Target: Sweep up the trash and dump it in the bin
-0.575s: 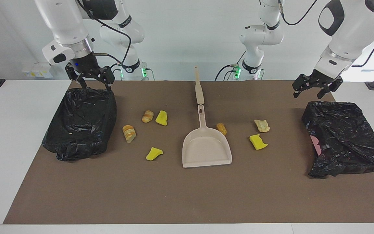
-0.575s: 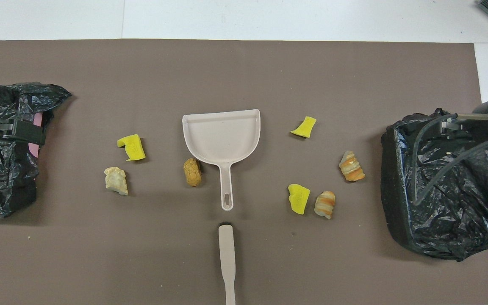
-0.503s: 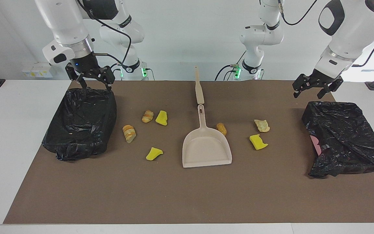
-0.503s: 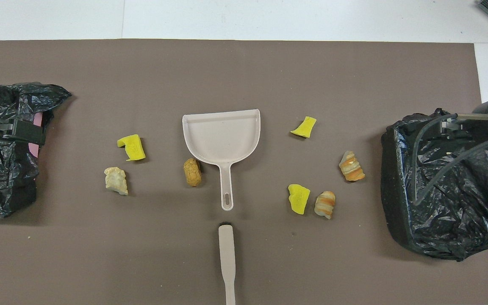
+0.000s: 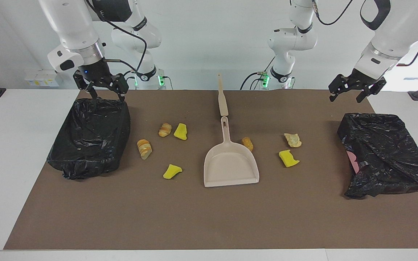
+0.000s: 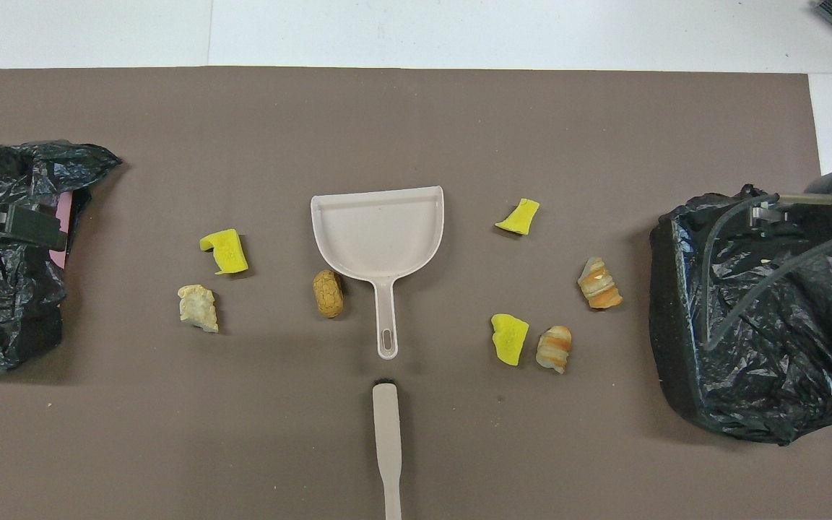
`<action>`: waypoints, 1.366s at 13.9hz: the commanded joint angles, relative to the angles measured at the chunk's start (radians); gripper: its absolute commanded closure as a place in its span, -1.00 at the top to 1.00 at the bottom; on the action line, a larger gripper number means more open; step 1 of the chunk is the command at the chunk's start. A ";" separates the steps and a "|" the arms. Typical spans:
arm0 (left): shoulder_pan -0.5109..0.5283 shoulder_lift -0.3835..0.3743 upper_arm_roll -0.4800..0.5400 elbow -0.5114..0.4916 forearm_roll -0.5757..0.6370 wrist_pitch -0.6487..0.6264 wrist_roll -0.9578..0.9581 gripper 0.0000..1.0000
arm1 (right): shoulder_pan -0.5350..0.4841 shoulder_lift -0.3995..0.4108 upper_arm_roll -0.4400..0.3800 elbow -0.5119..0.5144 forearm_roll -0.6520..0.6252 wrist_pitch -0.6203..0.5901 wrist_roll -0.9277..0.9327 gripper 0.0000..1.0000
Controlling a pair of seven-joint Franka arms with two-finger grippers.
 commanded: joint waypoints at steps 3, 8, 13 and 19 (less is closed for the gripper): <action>-0.011 -0.018 -0.001 -0.047 0.006 0.012 0.011 1.00 | 0.000 -0.002 0.006 -0.002 0.013 0.025 0.017 1.00; -0.093 -0.048 -0.015 -0.157 0.004 0.058 -0.006 1.00 | 0.000 0.003 0.007 -0.002 0.011 0.041 0.017 1.00; -0.180 -0.273 -0.018 -0.542 -0.095 0.251 -0.062 1.00 | 0.038 0.024 0.007 -0.002 0.011 0.088 0.023 1.00; -0.454 -0.274 -0.017 -0.648 -0.097 0.344 -0.371 1.00 | 0.173 0.101 0.007 -0.005 0.001 0.169 0.101 1.00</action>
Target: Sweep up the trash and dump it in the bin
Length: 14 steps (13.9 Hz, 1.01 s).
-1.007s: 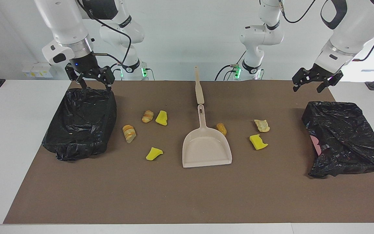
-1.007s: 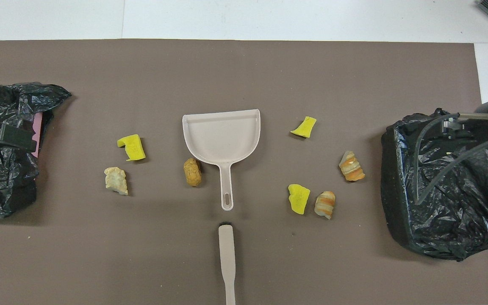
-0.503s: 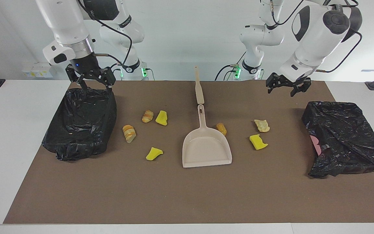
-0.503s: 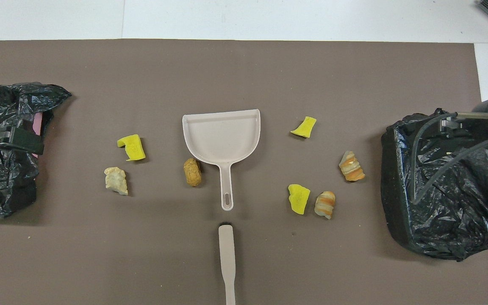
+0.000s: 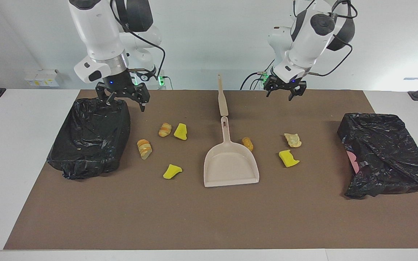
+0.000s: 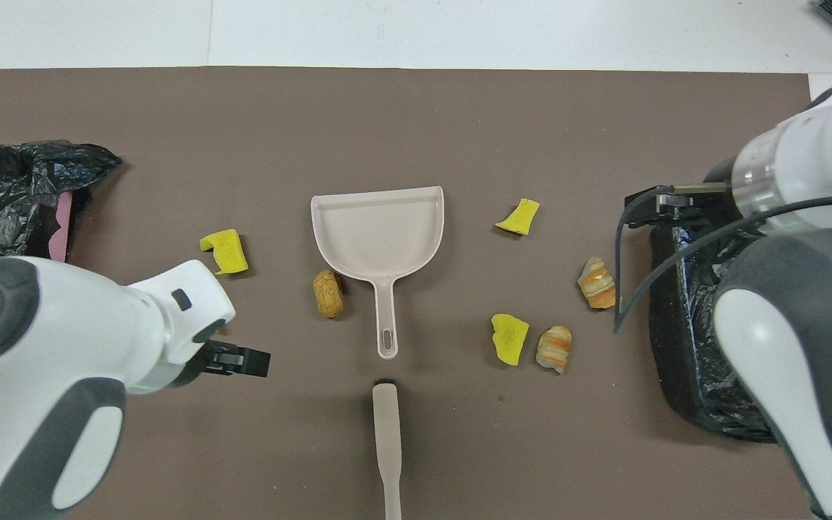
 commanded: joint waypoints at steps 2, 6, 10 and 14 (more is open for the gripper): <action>-0.182 -0.026 0.017 -0.121 -0.003 0.114 -0.179 1.00 | 0.096 0.073 0.000 -0.017 -0.002 0.086 0.083 1.00; -0.385 0.000 0.017 -0.221 -0.005 0.265 -0.354 1.00 | 0.237 0.166 0.000 -0.054 -0.005 0.205 0.203 1.00; -0.524 0.002 0.017 -0.335 -0.005 0.422 -0.495 1.00 | 0.331 0.232 0.002 -0.054 -0.004 0.262 0.279 1.00; -0.617 0.078 0.017 -0.356 -0.005 0.502 -0.600 1.00 | 0.405 0.298 0.000 -0.076 0.010 0.371 0.280 1.00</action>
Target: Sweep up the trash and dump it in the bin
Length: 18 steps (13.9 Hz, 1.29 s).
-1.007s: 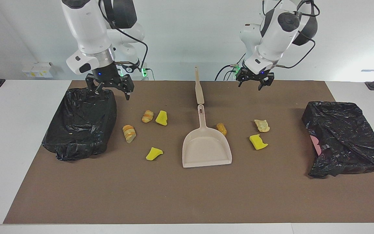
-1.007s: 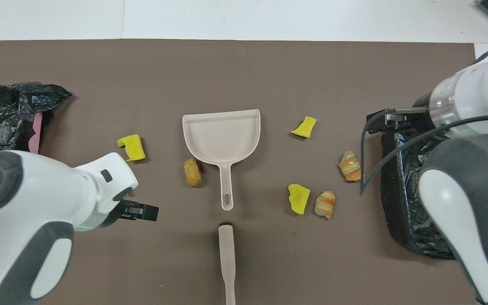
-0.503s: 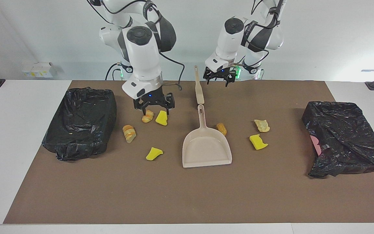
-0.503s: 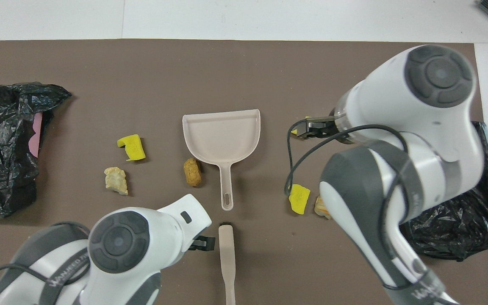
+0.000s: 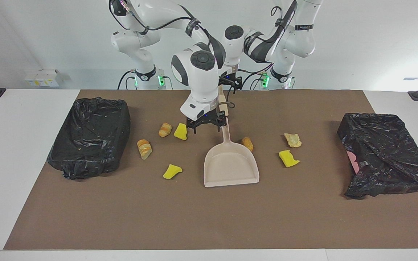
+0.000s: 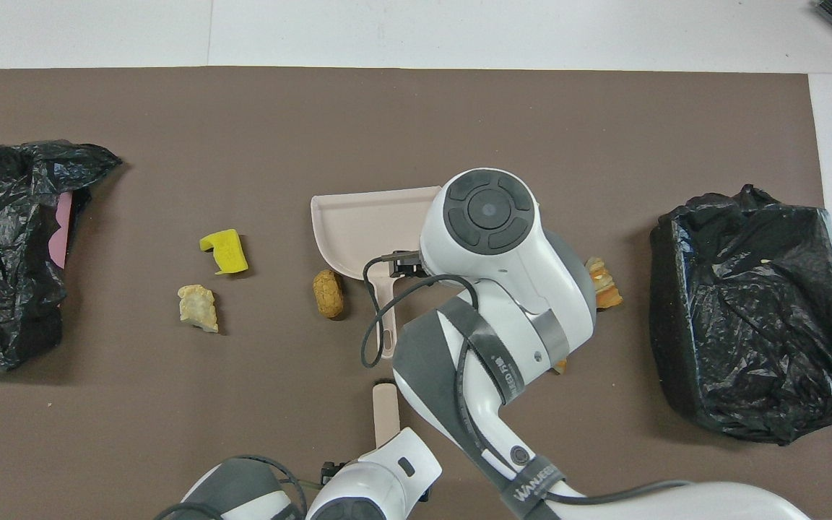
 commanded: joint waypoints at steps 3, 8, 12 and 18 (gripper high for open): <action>-0.093 0.025 0.019 -0.025 -0.007 0.037 -0.098 1.00 | 0.067 0.077 0.000 -0.037 -0.004 0.130 0.016 1.00; -0.122 0.027 0.021 -0.036 -0.018 0.033 -0.188 -1.00 | 0.097 0.063 0.000 -0.100 0.005 0.170 0.021 1.00; -0.107 0.025 0.025 -0.033 -0.018 0.002 -0.191 -1.00 | 0.119 0.055 0.000 -0.143 0.005 0.176 0.021 0.96; -0.014 -0.005 0.032 -0.019 -0.018 -0.143 -0.184 -1.00 | 0.114 0.066 0.000 -0.114 0.010 0.188 0.023 -0.04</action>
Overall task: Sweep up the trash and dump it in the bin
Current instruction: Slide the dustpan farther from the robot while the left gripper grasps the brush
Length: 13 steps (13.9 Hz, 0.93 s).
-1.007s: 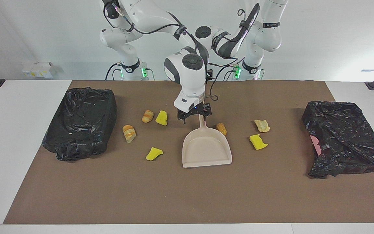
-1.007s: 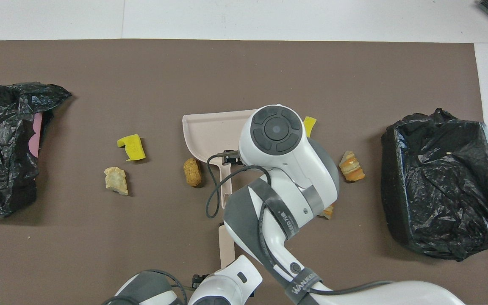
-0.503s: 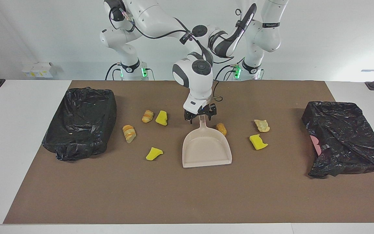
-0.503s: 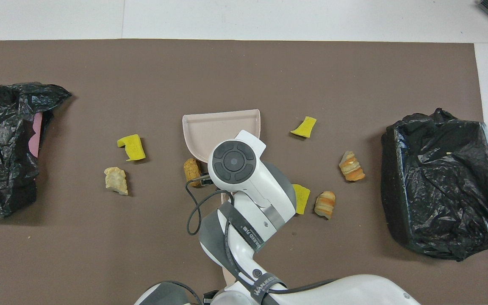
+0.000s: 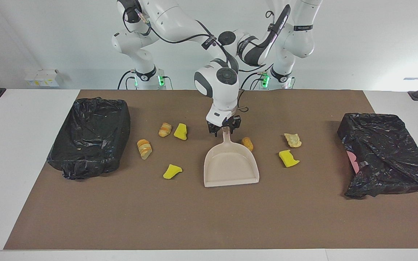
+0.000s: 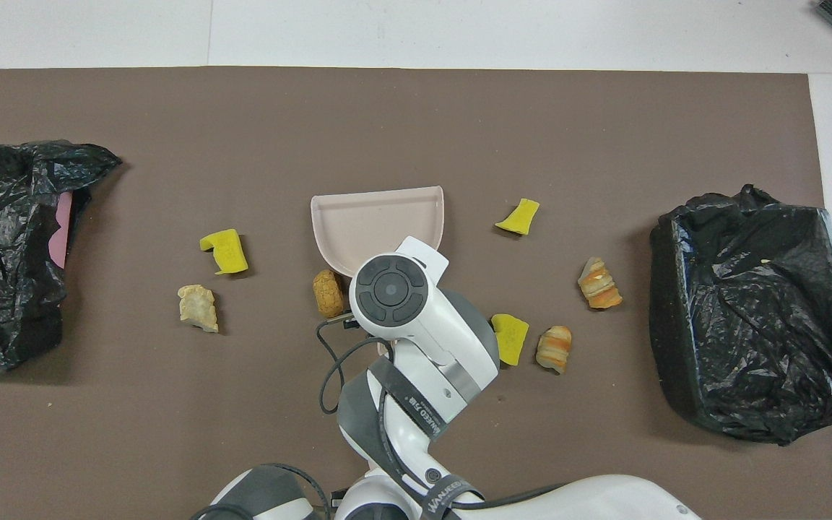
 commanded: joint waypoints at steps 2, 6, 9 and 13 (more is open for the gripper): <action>0.088 -0.061 0.002 -0.014 -0.010 -0.118 0.009 -1.00 | -0.010 -0.015 0.003 -0.011 0.005 0.025 0.018 -0.82; 0.191 -0.074 0.002 -0.014 0.019 -0.154 0.050 -1.00 | -0.019 -0.021 0.004 -0.004 0.011 0.019 0.001 -1.00; 0.275 -0.075 0.002 -0.008 0.055 -0.178 0.093 -1.00 | -0.048 -0.064 0.001 -0.004 0.000 0.003 -0.092 -1.00; 0.408 -0.066 0.003 0.070 0.102 -0.226 0.182 -1.00 | -0.139 -0.110 0.001 -0.004 0.000 -0.076 -0.472 -1.00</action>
